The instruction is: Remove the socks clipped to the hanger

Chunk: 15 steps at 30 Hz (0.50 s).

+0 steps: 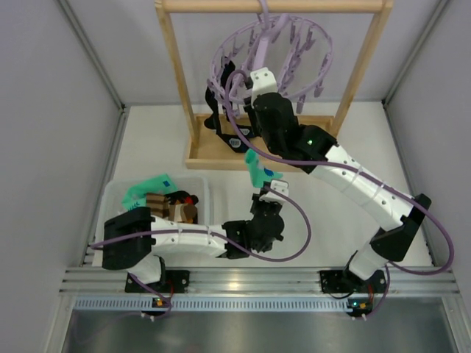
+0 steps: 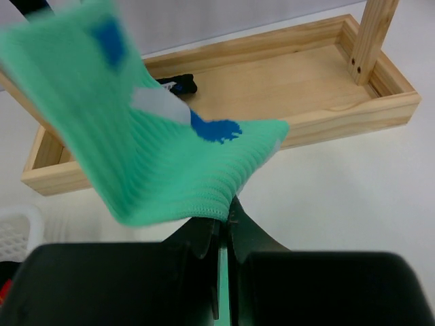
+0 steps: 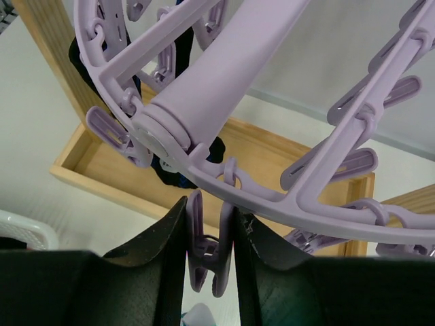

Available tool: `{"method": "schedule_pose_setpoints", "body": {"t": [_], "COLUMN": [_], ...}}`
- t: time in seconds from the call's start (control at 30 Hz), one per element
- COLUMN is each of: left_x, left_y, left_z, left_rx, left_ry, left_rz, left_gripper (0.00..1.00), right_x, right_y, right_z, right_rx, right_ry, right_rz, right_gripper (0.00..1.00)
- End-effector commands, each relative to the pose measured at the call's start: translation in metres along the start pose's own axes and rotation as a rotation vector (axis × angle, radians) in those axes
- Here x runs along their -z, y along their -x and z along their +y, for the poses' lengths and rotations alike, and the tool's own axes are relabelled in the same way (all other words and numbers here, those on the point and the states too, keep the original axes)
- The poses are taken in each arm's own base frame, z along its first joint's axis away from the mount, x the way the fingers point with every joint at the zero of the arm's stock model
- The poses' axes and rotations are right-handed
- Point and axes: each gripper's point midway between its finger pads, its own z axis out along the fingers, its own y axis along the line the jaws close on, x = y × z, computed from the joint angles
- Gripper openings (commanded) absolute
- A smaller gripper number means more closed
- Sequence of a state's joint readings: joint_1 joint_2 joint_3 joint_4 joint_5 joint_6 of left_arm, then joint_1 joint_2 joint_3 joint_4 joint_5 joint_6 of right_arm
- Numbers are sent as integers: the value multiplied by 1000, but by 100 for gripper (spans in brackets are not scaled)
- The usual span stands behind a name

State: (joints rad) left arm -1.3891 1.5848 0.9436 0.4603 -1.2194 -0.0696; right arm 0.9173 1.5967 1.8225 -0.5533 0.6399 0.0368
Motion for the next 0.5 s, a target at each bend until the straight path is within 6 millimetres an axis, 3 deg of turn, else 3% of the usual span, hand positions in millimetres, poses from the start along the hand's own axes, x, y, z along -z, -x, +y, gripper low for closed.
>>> {"method": "schedule_pose_setpoints", "body": {"t": [0.0, 0.1, 0.13, 0.17, 0.33, 0.4, 0.47], "left_x": [5, 8, 9, 11, 23, 27, 31], "left_y": [-10, -17, -17, -9, 3, 18, 19], "left_z": [1, 14, 18, 25, 54, 62, 80], "left_rx": [26, 35, 38, 58, 39, 114, 45], "left_ry": [-8, 13, 19, 27, 32, 21, 10], "left_rz": [6, 10, 8, 0, 39, 67, 104], "left_gripper": [0, 0, 0, 0, 0, 0, 0], "right_x": [5, 5, 5, 5, 19, 23, 35], "right_y": [30, 29, 28, 27, 24, 16, 19], "right_z": [-16, -15, -15, -15, -18, -19, -21], "right_rx": [-73, -74, -76, -75, -110, -111, -141], "right_ry": [-43, -30, -29, -30, 10, 24, 54], "right_rz": [-81, -76, -75, -71, -82, -73, -92], "right_gripper": [19, 16, 20, 41, 50, 56, 61]}}
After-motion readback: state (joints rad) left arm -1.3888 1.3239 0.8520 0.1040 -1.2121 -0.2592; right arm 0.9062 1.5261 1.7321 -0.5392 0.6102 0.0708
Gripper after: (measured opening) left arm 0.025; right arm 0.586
